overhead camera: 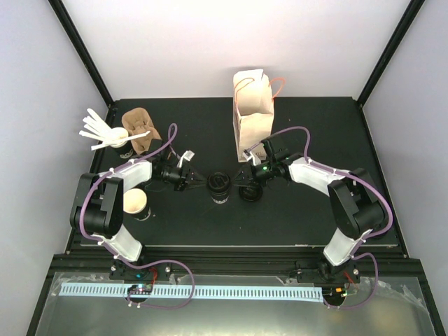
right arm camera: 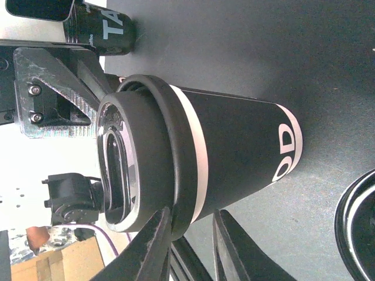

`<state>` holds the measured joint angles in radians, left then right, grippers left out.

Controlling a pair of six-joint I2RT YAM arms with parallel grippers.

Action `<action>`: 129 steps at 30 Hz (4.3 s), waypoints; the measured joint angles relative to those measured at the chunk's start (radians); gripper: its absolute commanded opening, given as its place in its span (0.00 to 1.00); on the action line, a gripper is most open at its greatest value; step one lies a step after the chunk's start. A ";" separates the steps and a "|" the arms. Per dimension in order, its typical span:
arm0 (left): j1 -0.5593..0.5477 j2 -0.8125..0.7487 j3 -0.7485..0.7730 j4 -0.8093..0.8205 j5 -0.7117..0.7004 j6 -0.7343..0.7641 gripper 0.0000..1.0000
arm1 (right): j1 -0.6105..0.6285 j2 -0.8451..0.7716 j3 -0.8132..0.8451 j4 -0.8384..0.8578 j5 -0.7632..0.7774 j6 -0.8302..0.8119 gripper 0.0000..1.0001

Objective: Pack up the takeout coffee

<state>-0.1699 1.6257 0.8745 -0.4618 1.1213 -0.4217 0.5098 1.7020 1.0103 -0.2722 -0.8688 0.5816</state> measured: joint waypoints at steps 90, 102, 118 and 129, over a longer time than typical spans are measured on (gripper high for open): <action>0.036 0.106 -0.106 0.200 0.224 0.037 0.08 | -0.066 0.212 -0.047 0.274 -0.379 -0.027 0.17; 0.038 0.117 -0.104 0.200 0.239 0.042 0.08 | -0.074 0.261 -0.016 0.245 -0.450 -0.005 0.14; 0.035 0.092 -0.090 0.175 0.200 -0.003 0.08 | -0.072 0.239 -0.002 0.173 -0.419 0.134 0.14; 0.013 0.074 0.014 -0.015 0.076 0.052 0.13 | -0.028 0.103 0.048 -0.039 -0.135 0.100 0.27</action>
<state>-0.1570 1.6993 0.8883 -0.4770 1.1976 -0.3695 0.4816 1.8053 1.0580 -0.3107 -1.0039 0.6819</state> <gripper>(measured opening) 0.114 0.250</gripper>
